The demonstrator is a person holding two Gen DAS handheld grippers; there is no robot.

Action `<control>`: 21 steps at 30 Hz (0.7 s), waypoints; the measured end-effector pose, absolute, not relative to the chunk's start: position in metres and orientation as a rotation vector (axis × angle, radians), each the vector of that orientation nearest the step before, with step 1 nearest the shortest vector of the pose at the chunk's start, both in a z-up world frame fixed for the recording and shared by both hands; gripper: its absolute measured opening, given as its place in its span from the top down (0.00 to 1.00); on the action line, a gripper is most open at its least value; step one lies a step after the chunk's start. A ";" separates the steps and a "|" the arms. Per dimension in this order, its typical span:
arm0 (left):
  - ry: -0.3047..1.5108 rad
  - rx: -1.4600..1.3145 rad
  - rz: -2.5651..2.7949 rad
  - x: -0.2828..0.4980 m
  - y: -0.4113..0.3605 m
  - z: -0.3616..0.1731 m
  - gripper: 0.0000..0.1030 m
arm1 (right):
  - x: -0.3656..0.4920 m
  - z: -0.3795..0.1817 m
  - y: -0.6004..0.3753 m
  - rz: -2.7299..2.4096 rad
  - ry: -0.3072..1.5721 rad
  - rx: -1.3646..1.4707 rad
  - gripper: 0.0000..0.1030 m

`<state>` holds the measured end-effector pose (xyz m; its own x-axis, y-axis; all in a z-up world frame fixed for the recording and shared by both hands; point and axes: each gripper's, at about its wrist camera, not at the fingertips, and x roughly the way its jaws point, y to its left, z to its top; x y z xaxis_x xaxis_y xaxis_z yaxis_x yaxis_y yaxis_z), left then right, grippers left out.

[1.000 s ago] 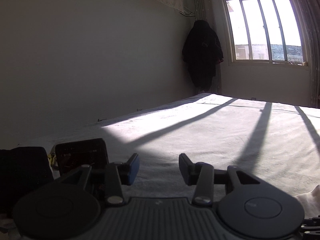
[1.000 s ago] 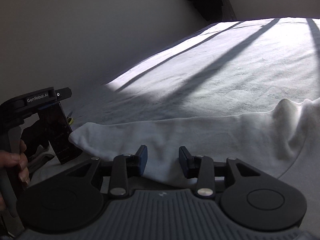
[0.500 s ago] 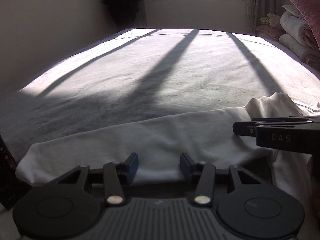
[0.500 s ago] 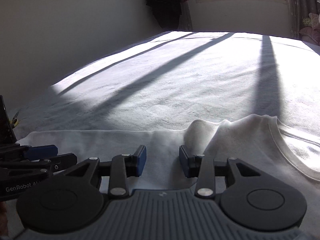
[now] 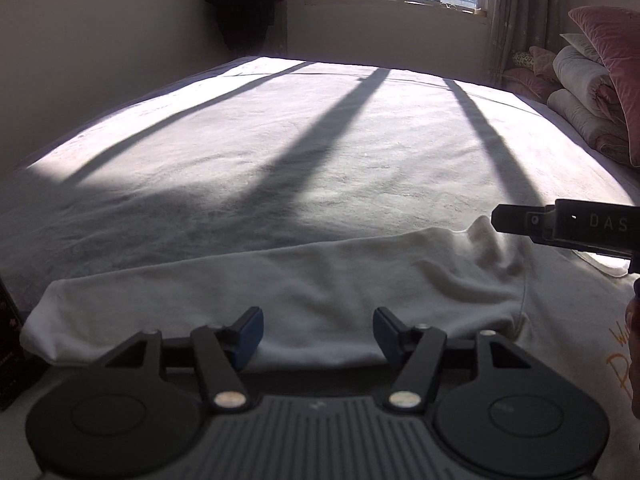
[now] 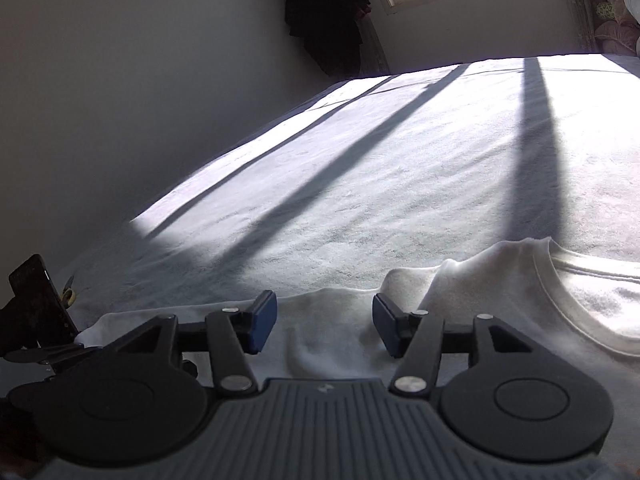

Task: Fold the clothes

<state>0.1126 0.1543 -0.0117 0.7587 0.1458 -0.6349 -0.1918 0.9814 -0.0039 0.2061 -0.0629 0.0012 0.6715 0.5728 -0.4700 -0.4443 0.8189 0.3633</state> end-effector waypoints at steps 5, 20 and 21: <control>0.613 -0.151 0.013 0.101 0.135 0.002 0.40 | 0.187 0.016 -0.098 0.372 0.646 0.153 0.33; 0.640 -0.145 -0.507 0.056 0.054 -0.040 0.38 | 0.053 -0.009 -0.181 0.062 0.799 0.046 0.28; 0.643 -0.124 -0.519 0.052 0.051 -0.044 0.38 | 0.042 -0.012 -0.185 0.048 0.805 0.062 0.26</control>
